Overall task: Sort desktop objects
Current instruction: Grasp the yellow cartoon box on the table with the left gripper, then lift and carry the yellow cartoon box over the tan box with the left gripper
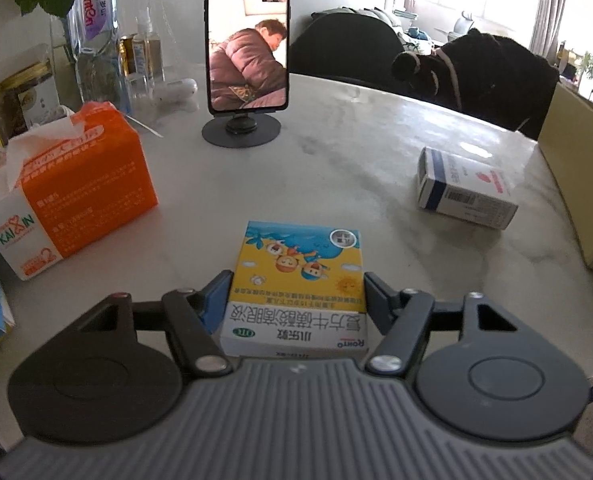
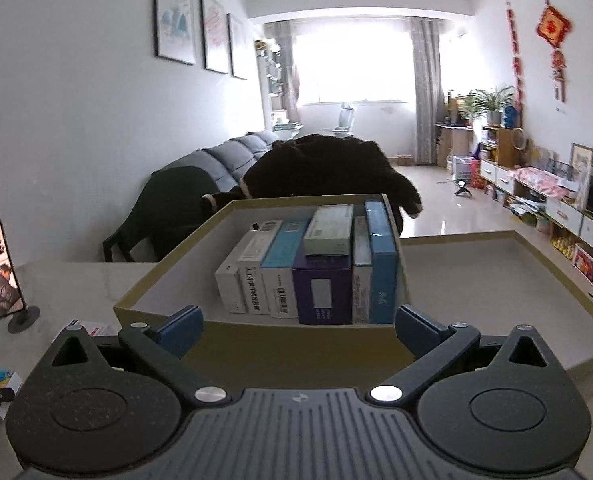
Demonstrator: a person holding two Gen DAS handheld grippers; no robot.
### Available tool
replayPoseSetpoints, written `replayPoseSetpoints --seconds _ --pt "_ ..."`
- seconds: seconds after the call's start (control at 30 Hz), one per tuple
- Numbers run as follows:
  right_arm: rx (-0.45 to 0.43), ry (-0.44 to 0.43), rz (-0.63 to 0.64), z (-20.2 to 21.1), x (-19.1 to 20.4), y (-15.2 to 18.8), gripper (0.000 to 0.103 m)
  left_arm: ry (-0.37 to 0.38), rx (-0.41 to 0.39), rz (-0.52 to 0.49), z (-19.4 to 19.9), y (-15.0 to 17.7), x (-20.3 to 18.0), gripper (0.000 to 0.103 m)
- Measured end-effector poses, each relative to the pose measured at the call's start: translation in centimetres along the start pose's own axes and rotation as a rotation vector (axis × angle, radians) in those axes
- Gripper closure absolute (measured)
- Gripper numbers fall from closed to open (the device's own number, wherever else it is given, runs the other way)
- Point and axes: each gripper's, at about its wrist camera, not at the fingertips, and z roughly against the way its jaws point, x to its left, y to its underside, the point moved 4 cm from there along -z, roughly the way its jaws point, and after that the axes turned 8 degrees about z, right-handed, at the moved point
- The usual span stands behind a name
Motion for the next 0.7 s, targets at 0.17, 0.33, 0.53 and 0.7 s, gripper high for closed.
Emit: replayPoseSetpoints --seconds 0.17,0.33,0.53,0.7 --pt "0.003 0.018 -0.062 0.6 -1.0 1.0 0.001 0.028 -0.008 0.012 0.4 -0.5 -1.0 0.036" --pt "0.005 0.033 -0.089 1.3 -1.4 1.8 0.001 0.062 -0.041 -0.009 1.6 -1.5 -2.8 0.036" --pt "0.01 0.027 -0.118 1.2 -1.6 2.3 0.001 0.097 -0.071 -0.044 3.1 -2.5 -5.0 0.036" --pt "0.015 0.035 -0.114 1.0 -1.7 2.6 0.001 0.138 -0.086 -0.07 4.1 -3.0 -7.1 0.036"
